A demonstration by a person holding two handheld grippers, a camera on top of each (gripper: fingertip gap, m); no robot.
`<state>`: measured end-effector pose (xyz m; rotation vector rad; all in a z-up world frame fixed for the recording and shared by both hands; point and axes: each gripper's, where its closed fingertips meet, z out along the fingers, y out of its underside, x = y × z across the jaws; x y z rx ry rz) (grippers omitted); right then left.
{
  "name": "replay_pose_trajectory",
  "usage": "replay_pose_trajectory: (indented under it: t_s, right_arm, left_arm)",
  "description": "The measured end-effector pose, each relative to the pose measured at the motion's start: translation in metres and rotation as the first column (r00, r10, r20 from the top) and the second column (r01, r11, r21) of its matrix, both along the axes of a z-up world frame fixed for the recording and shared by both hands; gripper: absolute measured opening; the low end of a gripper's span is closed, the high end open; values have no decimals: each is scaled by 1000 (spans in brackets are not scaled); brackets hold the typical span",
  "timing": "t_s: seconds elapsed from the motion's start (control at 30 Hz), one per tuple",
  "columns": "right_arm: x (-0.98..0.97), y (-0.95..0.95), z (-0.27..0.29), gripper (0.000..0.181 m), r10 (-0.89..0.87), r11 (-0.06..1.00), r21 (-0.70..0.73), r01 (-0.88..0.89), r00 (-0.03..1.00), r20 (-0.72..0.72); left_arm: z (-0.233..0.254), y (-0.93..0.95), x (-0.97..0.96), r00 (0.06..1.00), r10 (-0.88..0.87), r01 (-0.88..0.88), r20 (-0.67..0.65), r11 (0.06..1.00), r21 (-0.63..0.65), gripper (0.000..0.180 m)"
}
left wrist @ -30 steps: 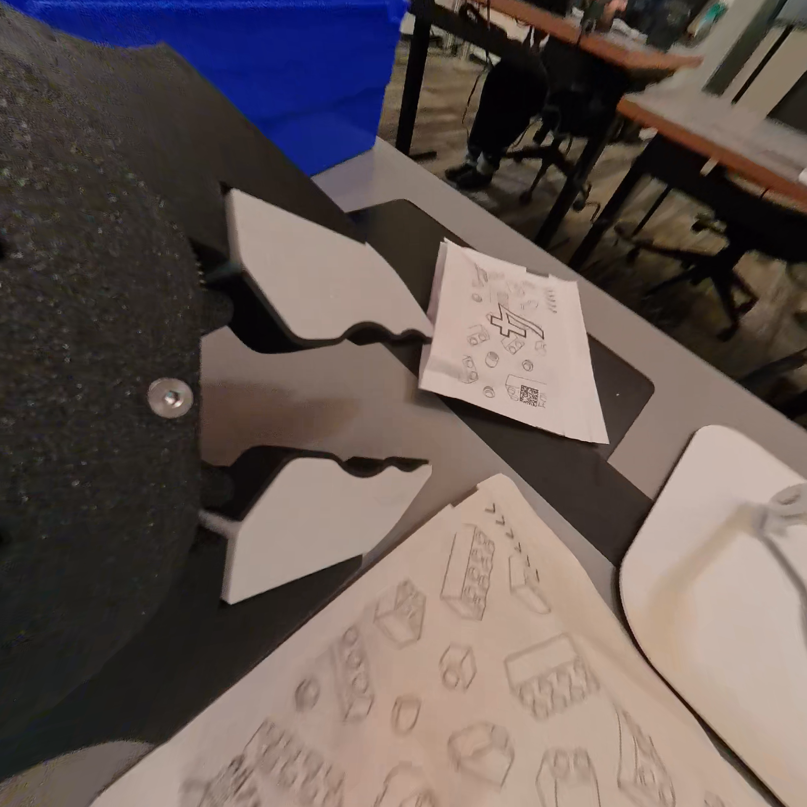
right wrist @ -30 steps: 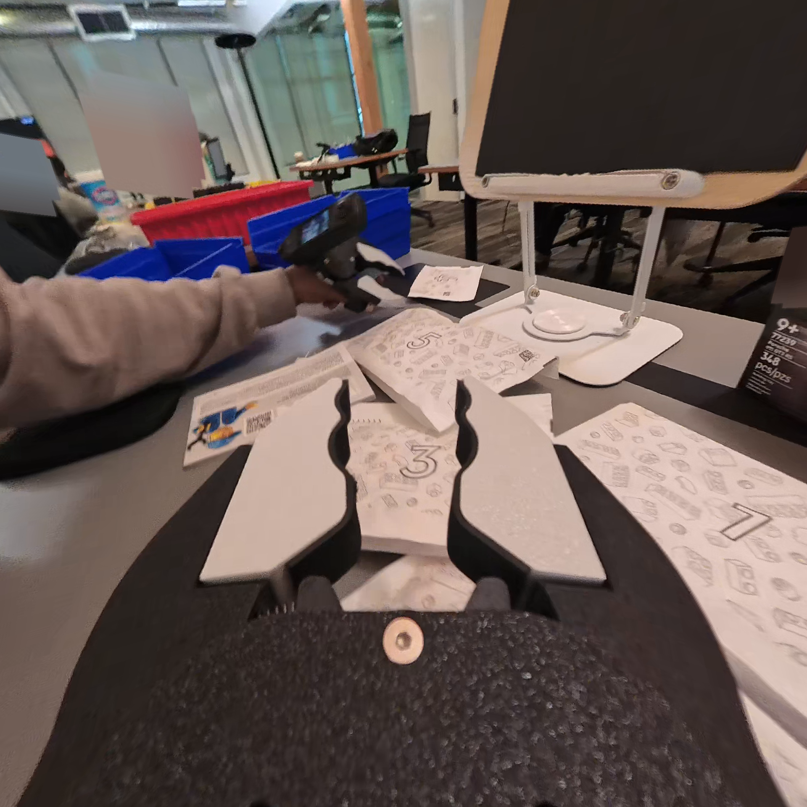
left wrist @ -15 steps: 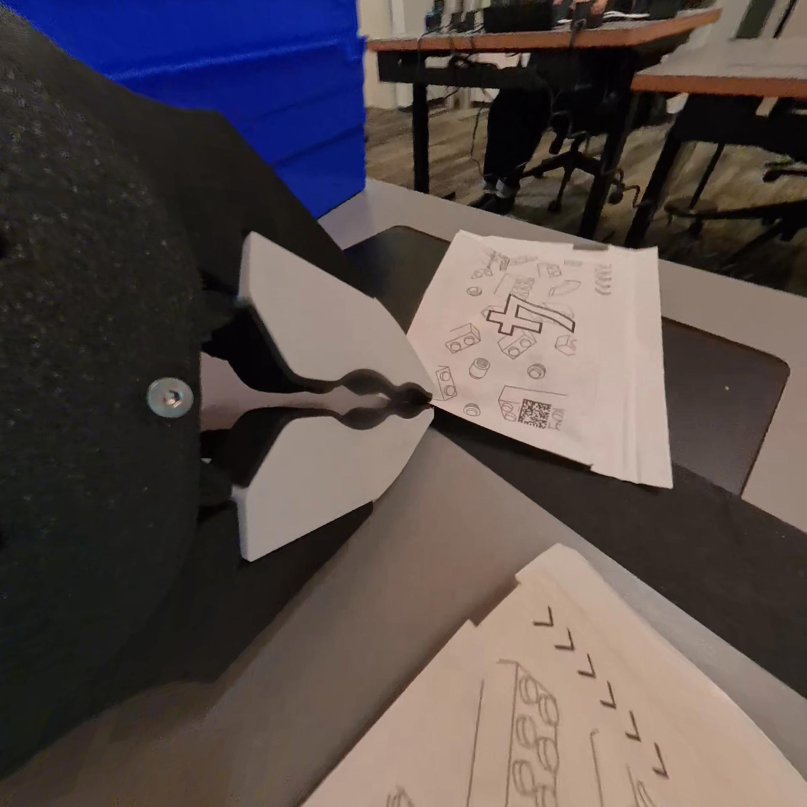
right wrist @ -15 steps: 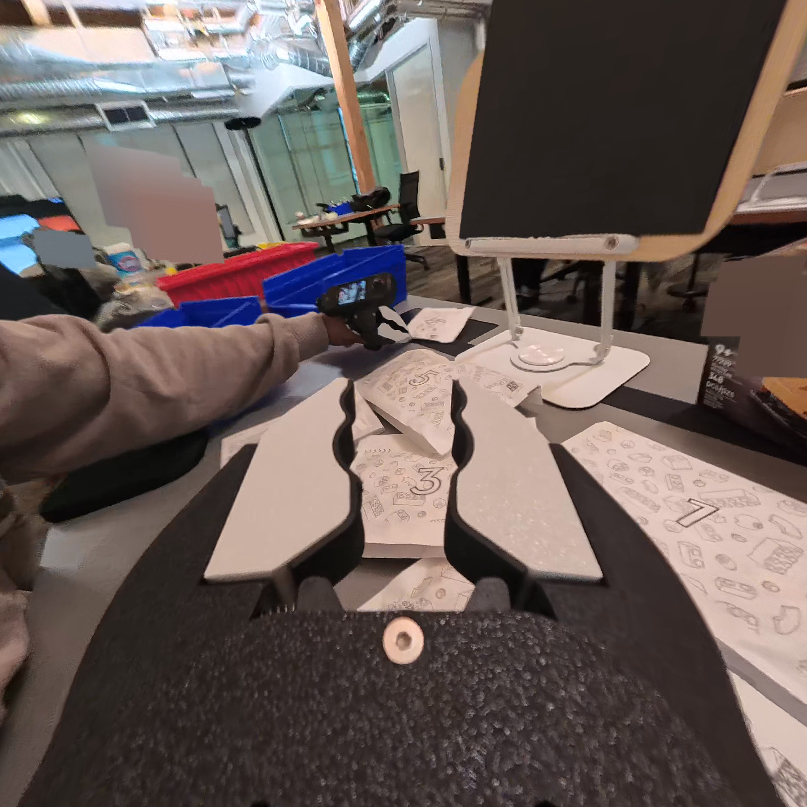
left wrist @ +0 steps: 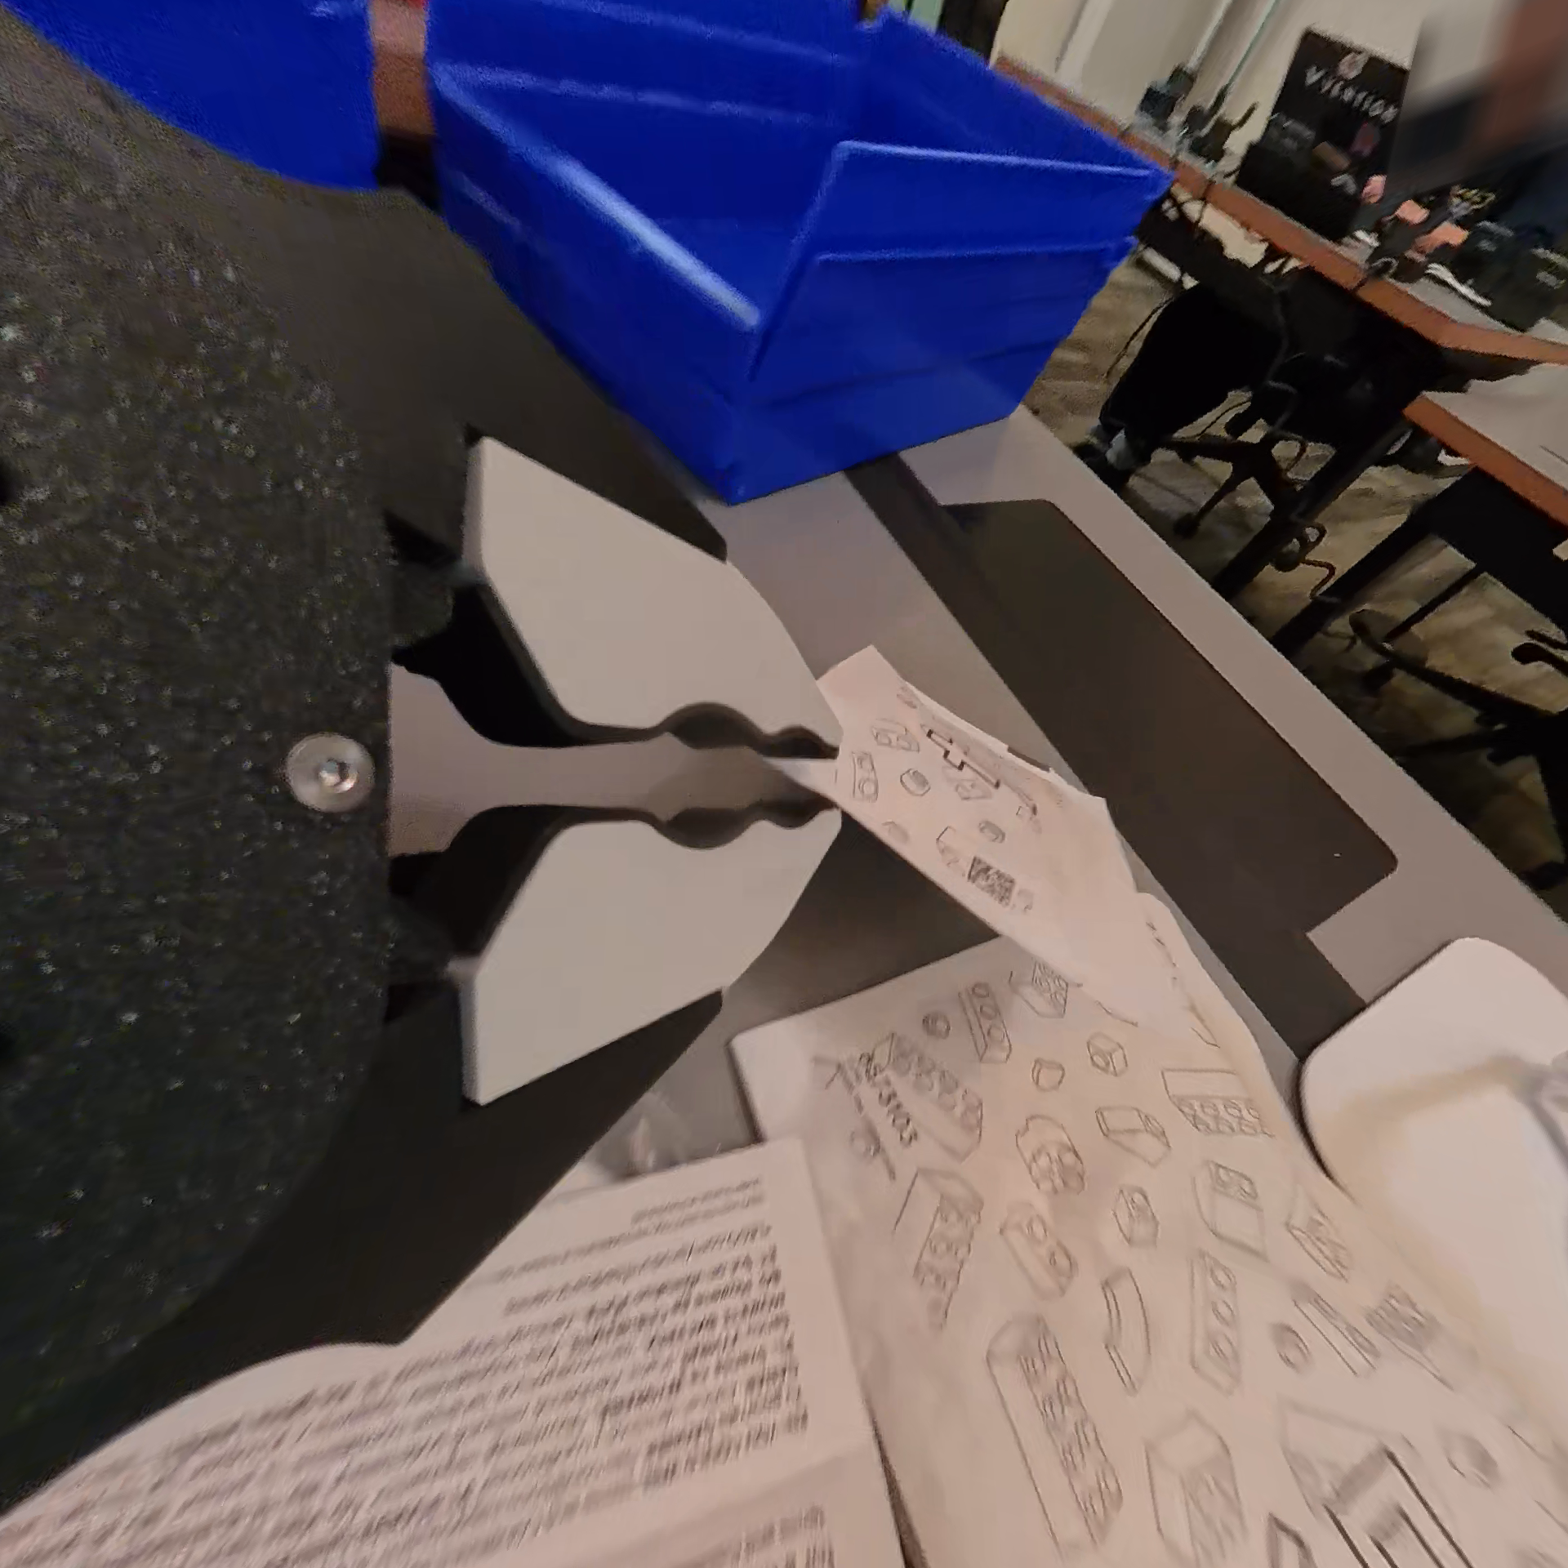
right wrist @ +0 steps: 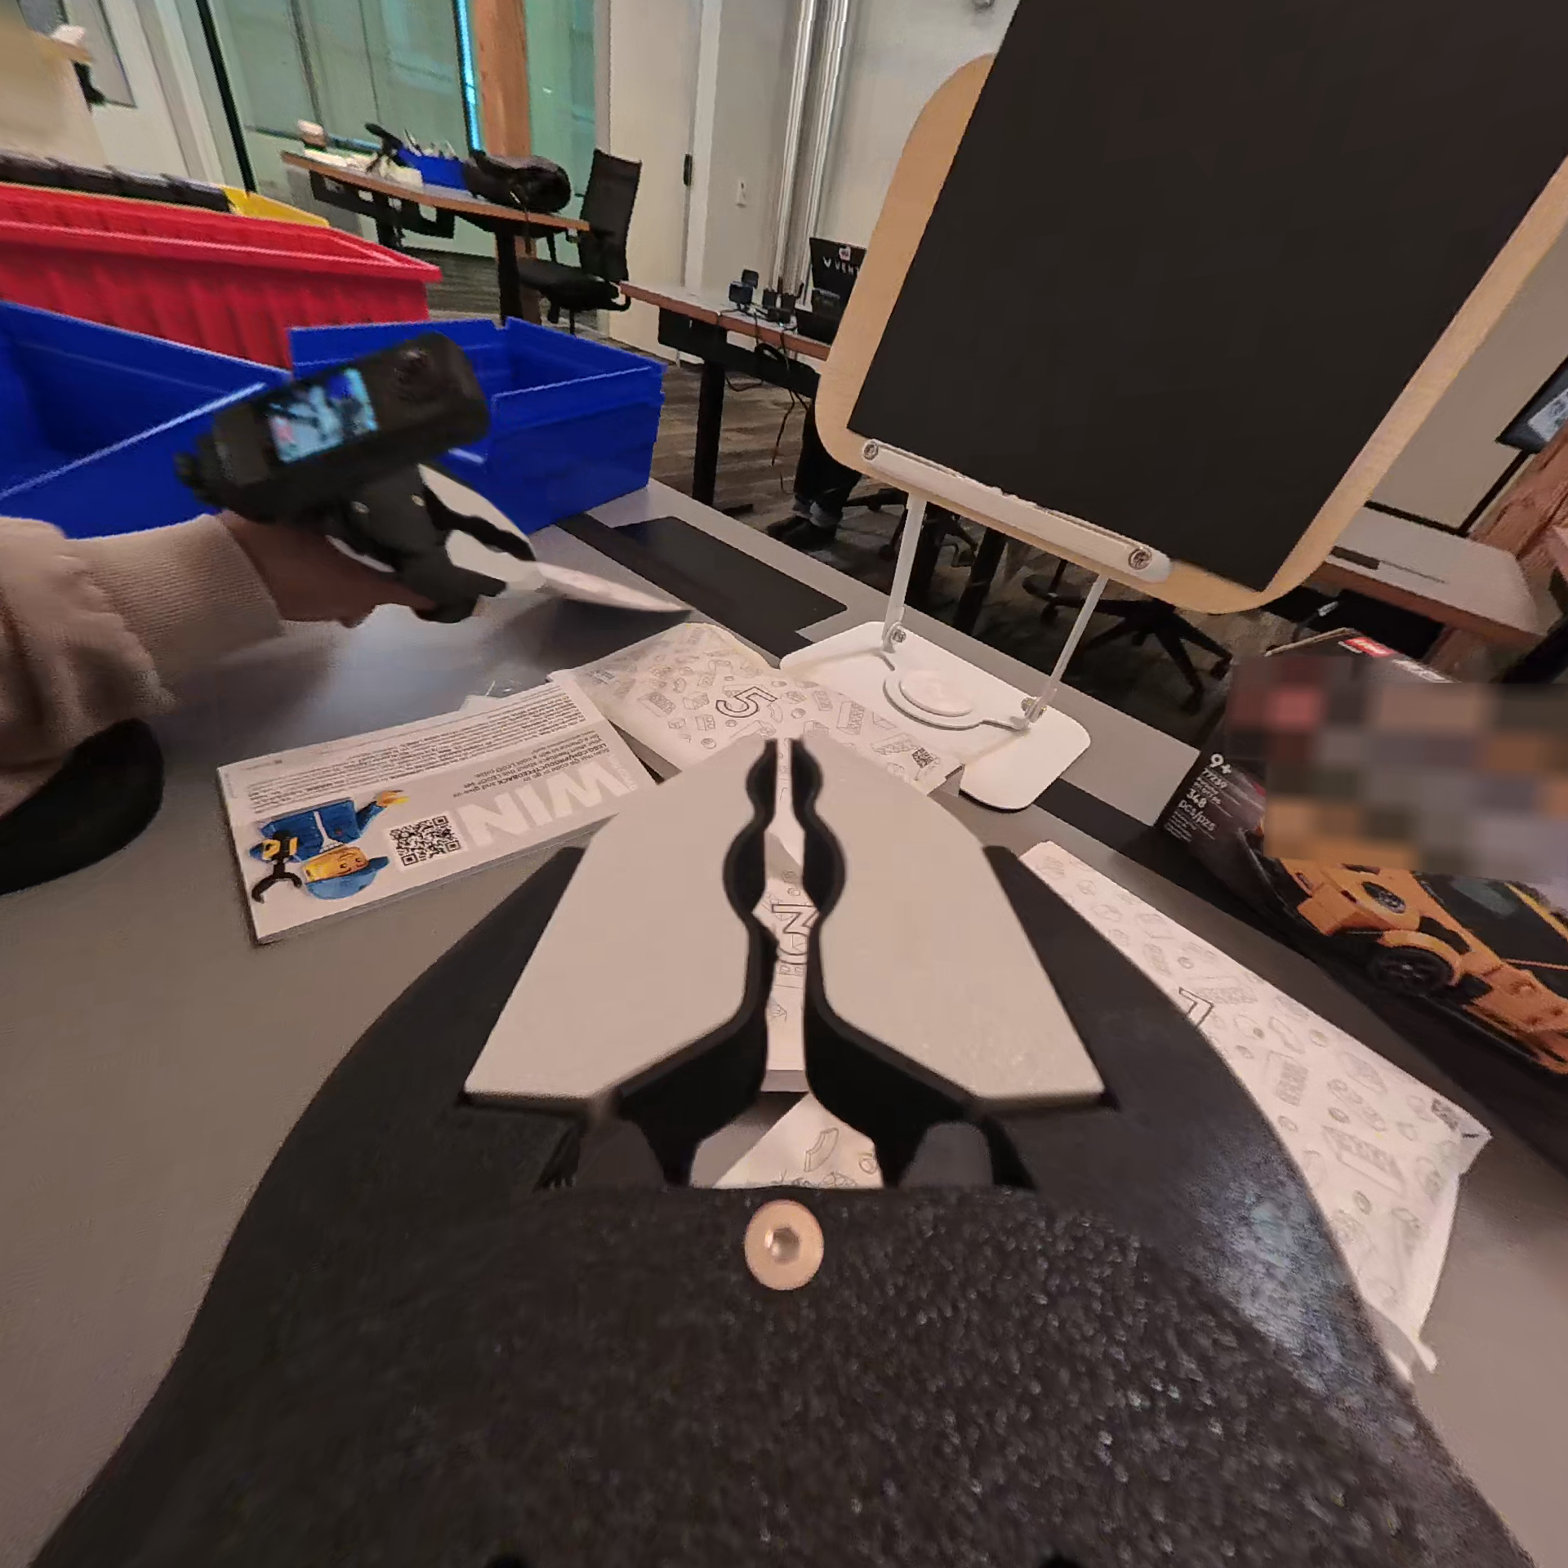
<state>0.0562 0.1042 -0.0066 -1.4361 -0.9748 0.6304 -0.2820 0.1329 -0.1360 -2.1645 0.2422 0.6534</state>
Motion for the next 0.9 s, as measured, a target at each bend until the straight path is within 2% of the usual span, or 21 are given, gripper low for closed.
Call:
replay_pose_trajectory:
  t_s: [0.07,0.17,0.27,0.43,0.53,0.6,0.7,0.83,0.9]
  right_arm:
    - [1,2,-1,0,-6,1000,5,6,1000,3]
    - [1,5,-9,0,-21,1000,15,21,999,31]
    - [1,10,-23,0,-33,999,19,32,997,64]
    - [0,26,-48,0,-59,996,72,51,992,109]
    - [-2,33,-60,0,-73,991,119,57,988,138]
    - [-4,32,-60,0,-63,988,151,41,988,139]
    - [-4,32,-59,0,-45,994,99,36,995,91]
    - [1,40,-62,0,-89,993,84,82,992,90]
    - [4,42,-61,0,-124,984,143,109,987,99]
  left_arm:
    - [12,-14,10,997,3,-9,72,997,75,20]
    - [33,-28,38,984,-68,34,167,979,199,27]
    - [52,-34,73,951,-182,96,251,943,319,28]
    - [71,-28,112,909,-317,168,270,873,458,24]
    - [74,-24,129,882,-364,182,299,849,495,22]
    - [73,-24,138,889,-379,210,257,835,508,20]
    - [64,-23,144,896,-397,249,197,819,517,18]
    - [51,-21,148,869,-428,250,249,814,524,16]
    - [50,-22,151,855,-441,250,274,812,527,16]
